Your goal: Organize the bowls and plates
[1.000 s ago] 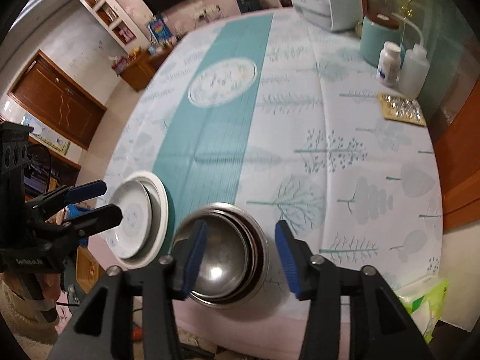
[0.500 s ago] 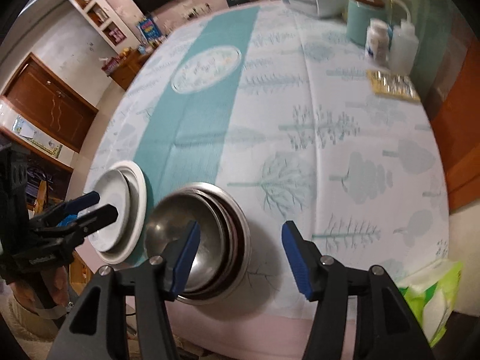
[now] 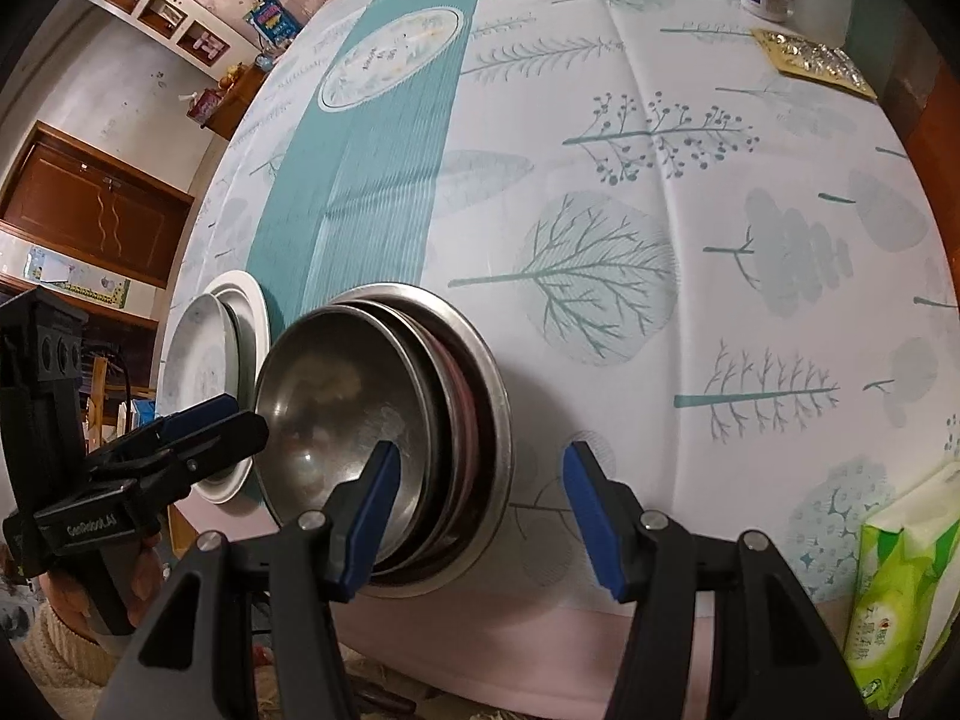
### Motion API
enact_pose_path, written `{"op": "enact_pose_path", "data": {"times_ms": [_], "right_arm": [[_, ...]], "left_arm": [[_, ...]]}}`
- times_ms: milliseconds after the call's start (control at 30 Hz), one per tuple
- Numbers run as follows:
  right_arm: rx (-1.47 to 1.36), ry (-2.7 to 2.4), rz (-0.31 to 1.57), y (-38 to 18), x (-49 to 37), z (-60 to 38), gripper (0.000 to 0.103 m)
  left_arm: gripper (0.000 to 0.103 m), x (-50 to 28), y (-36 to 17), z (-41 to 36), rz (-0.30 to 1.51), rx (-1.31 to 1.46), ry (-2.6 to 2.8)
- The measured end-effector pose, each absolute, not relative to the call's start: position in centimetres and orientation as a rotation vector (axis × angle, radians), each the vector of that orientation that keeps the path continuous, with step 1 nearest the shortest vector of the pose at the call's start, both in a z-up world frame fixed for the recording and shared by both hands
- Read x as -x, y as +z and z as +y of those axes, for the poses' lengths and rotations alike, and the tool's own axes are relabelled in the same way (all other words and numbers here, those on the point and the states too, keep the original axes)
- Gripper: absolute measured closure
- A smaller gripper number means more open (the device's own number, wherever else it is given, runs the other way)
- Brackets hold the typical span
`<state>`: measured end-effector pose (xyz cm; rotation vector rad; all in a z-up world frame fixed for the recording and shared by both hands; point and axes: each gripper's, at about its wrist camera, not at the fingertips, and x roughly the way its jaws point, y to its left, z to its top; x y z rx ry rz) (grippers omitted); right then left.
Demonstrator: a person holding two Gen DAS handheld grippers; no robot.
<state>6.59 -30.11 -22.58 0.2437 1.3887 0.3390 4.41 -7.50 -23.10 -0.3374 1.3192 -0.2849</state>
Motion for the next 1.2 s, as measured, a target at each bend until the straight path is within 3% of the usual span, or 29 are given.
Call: {"op": "enact_pose_path", "data": {"times_ms": [200, 500, 567, 667, 1200], "right_arm": [[-0.238, 0.358, 1.409, -23.3, -6.7, -29.7, 0.046], [-0.248, 0.393, 1.432, -24.0, -7.4, -29.3, 0.047], [-0.252, 0.399, 1.436, -24.1, -7.5, -29.4, 0.051], [-0.252, 0.412, 1.449, -24.4, -7.5, -29.3, 0.061], [-0.273, 0.410, 1.483, -24.7, -7.3, -29.2, 0.069]], "left_arm": [[0.019, -4.9, -23.6, -8.2, 1.343, 0.335, -0.306], [0.046, -5.3, -25.3, -8.9, 1.421, 0.371, -0.351], [0.057, -5.3, -25.7, -8.9, 1.438, 0.395, -0.356], [0.064, -5.4, -26.2, -8.7, 1.454, 0.422, -0.347], [0.067, -5.4, -26.7, -8.9, 1.493, 0.414, -0.313]]}}
